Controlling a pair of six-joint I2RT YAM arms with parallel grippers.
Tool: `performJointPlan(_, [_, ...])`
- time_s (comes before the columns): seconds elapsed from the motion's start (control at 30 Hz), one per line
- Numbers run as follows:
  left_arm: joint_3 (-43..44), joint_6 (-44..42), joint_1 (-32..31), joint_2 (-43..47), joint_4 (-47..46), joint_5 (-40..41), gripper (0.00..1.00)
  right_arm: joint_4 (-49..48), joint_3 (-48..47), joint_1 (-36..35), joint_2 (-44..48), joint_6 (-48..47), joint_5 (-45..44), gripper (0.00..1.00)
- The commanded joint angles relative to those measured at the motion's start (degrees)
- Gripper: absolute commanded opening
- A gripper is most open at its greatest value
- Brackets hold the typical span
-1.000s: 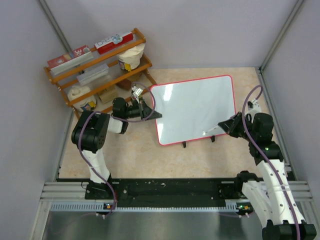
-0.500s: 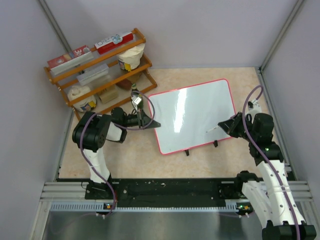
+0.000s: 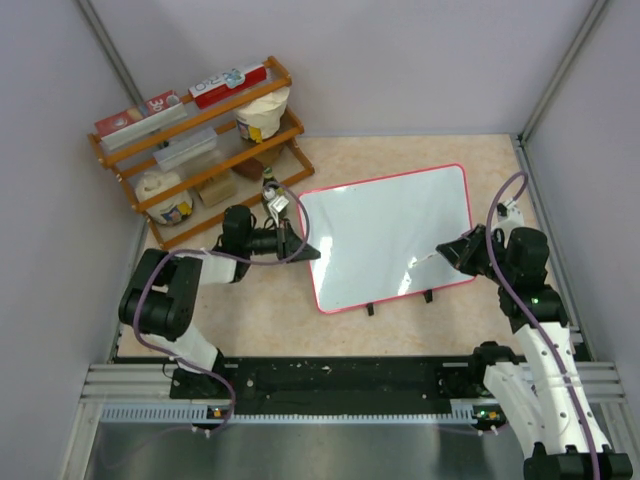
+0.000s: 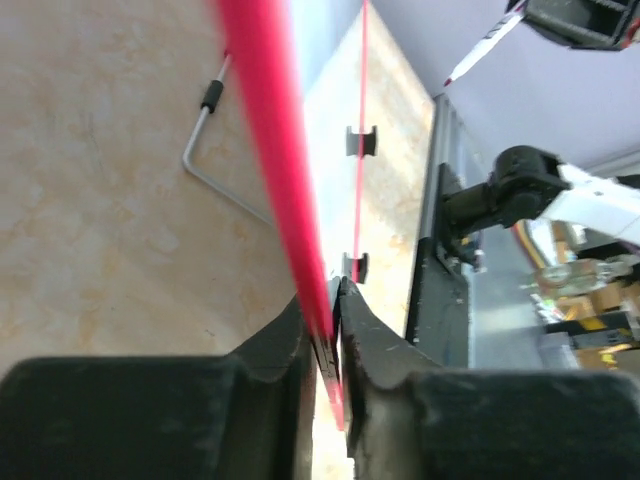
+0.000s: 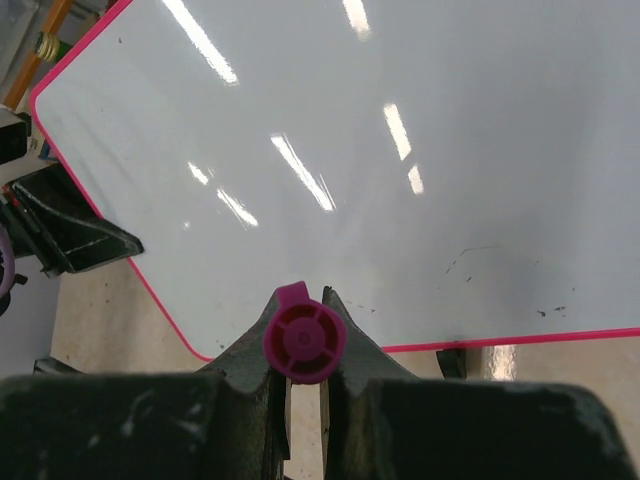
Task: Write a sentence on the whiteboard
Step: Move the whiteboard to the center of the board.
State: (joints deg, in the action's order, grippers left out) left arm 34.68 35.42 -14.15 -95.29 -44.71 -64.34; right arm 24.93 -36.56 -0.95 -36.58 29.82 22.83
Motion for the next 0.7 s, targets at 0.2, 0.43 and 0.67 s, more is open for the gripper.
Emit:
performJointPlan(0.2, [2.42,-19.42,-1.93,4.84,21.77,7.12,0.44,-1.81,-2.03,0.69,0.10,-0.12,0.29,0.00])
performJointPlan(0.43, [3.64,-21.44,-1.93,8.09,26.42,10.89,0.56,-1.90,-1.94,0.69,0.02,-0.12,0.37,0.00])
performJointPlan(0.67, [4.26,-20.39,-1.93,13.28,29.50,15.90,0.71,-1.81,-2.29,0.69,-0.16,-0.20,0.20,0.00])
